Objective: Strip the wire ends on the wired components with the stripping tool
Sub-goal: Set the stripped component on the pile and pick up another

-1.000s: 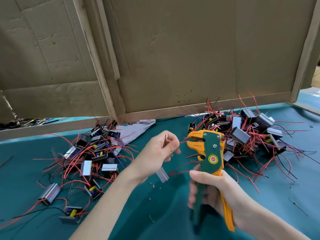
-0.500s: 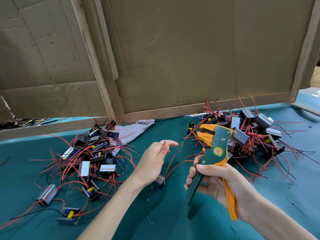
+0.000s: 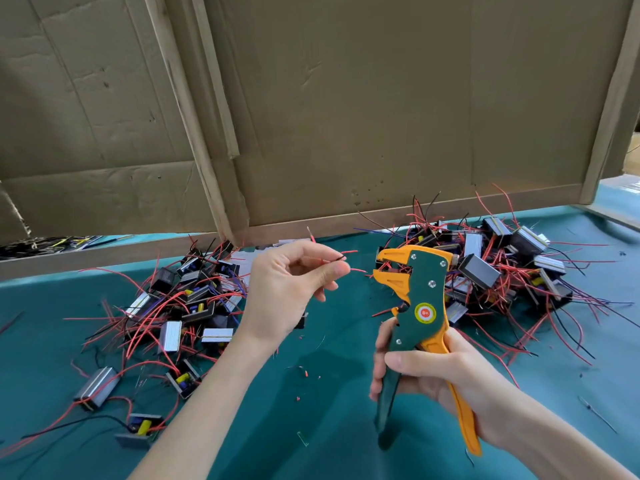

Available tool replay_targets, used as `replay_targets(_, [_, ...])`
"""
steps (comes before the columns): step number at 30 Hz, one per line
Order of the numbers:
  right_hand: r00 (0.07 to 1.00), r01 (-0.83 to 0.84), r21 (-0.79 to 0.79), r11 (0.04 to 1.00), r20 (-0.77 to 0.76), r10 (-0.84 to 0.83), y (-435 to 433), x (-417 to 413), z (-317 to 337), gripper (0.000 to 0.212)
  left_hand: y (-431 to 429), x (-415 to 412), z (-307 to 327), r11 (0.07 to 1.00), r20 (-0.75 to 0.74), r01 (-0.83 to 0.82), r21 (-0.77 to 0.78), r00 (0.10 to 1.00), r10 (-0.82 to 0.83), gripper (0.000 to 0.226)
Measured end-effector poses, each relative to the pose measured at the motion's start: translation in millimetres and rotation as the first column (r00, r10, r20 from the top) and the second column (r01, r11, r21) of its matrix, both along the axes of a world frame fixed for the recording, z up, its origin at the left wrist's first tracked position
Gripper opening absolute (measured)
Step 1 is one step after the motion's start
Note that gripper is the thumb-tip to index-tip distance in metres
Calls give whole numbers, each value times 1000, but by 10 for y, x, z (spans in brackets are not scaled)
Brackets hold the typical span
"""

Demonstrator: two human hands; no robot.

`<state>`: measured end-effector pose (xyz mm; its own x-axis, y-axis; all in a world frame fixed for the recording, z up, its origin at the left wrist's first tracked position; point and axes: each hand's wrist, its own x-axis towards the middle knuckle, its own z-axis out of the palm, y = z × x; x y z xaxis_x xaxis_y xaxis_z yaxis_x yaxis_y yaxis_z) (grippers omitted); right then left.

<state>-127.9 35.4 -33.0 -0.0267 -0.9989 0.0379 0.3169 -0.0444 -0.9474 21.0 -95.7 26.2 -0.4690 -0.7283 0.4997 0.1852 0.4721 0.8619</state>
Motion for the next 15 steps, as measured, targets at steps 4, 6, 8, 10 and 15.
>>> replay_targets(4, [999,-35,-12,999,-24,35,23,-23,20,35,64,-2,62,994,96,9,-112,995,2,7])
replay_targets(6, [998,-50,-21,999,-27,50,26,-32,28,33,76,-5,67,993,123,10,-117,992,4,8])
replay_targets(8, [997,-66,-24,998,-30,65,26,-41,29,33,75,-4,70,994,149,23,-107,989,-7,13])
replay_targets(10, [996,-80,-22,997,-32,80,25,-44,23,33,71,6,85,993,192,34,-113,981,-12,17])
replay_targets(15, [994,-99,-11,995,-36,99,21,-44,0,33,92,39,135,982,324,104,-156,945,-49,22])
